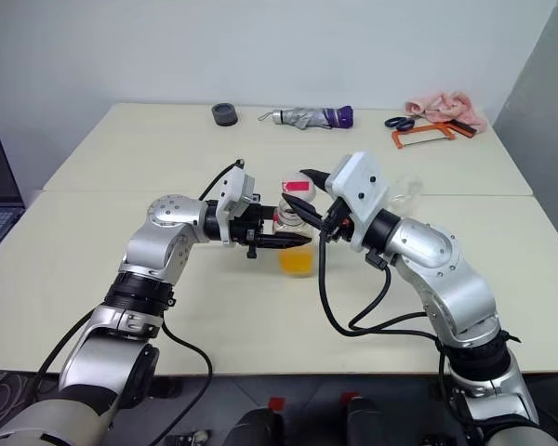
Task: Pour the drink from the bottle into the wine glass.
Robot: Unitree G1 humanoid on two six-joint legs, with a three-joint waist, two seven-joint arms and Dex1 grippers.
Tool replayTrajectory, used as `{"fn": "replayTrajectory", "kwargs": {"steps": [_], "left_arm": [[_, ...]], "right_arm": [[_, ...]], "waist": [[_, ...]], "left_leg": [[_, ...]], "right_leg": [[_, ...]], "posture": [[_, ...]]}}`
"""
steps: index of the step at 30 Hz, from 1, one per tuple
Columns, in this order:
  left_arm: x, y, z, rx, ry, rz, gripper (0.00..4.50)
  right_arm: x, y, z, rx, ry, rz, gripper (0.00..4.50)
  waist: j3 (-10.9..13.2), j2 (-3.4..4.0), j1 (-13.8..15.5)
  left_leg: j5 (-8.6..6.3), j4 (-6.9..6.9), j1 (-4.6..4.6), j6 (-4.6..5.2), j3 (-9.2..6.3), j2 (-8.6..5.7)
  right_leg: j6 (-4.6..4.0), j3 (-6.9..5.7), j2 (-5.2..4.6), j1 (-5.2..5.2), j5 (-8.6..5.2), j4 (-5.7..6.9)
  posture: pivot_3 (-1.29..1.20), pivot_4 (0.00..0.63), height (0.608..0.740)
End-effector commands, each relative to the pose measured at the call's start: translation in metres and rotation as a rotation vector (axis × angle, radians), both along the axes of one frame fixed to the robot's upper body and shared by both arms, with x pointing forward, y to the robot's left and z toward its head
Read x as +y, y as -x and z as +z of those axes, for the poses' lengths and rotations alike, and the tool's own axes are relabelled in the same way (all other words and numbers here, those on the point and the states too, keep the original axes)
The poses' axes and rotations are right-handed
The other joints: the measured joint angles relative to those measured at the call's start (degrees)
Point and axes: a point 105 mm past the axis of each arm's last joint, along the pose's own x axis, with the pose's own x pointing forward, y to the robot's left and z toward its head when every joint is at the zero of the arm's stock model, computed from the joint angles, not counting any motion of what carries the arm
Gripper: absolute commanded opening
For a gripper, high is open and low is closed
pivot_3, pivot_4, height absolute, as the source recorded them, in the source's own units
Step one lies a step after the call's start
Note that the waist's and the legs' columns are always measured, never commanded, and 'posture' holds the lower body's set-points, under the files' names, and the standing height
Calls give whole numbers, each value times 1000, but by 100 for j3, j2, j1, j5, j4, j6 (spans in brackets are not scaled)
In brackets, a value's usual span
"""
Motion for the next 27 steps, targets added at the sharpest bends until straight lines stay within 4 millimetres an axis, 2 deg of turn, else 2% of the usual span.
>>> {"fn": "replayTrajectory", "kwargs": {"steps": [1, 6, 8, 13, 16, 17, 20, 24, 27], "left_arm": [[0, 3, 13, -48, 28, -8, 1796], [4, 2, 13, -44, 33, 11, 1796], [6, 2, 13, -43, 36, 18, 1796], [7, 3, 14, -33, 50, 24, 1796], [8, 3, 14, -30, 53, 27, 1796], [8, 3, 14, -29, 53, 29, 1796], [11, 2, 15, -28, 56, 43, 1796], [16, 0, 16, -31, 69, 84, 1796], [24, -5, 17, -31, 90, 147, 1796]], "right_arm": [[-6, 14, 18, -35, -101, 35, 1732], [-43, 18, -4, 143, -118, -19, 1725], [-68, 16, -25, 208, -96, -117, 1725], [-133, 13, -119, 421, 36, -430, 1725], [-153, 14, -150, 471, 45, -532, 1725], [-157, 16, -158, 491, 34, -549, 2074], [-161, 21, -169, 521, 18, -556, 3068], [-159, 26, -159, 506, 9, -503, 4482], [-156, 28, -146, 461, 70, -453, 4500]], "waist": [[0, 0, 2], [0, -1, 57], [0, -1, 85], [0, -2, 137], [0, -1, 116], [0, -1, 100], [0, 0, 85], [-1, 0, 93], [-1, 0, 94]], "left_leg": [[0, 0, 0, 0, -1, 2], [0, 0, -1, 0, -6, 7], [-1, 0, -2, 1, -3, 3], [-1, -1, 0, 2, 4, -6], [-1, 0, 8, 3, 14, -5], [-1, 0, 11, 3, 17, -1], [-1, -1, 14, 3, 13, 8], [-1, 0, 13, 2, 12, 6], [-1, 0, 13, 2, 11, 6]], "right_leg": [[0, -1, 0, 0, 0, 0], [0, -2, -9, 4, 0, -2], [0, 0, -9, 6, 0, -4], [0, 1, 0, 8, 0, -6], [1, 11, 3, 8, 0, 1], [1, 15, 8, 8, 0, 2], [1, 13, 19, 8, 0, 4], [1, 13, 15, 9, 0, 3], [1, 12, 15, 9, 0, 3]], "posture": [[0, 150, 740], [0, 150, 740], [0, 150, 740], [0, 150, 740], [0, 150, 740], [0, 150, 740], [0, 150, 740], [0, 150, 740], [0, 150, 740]]}}
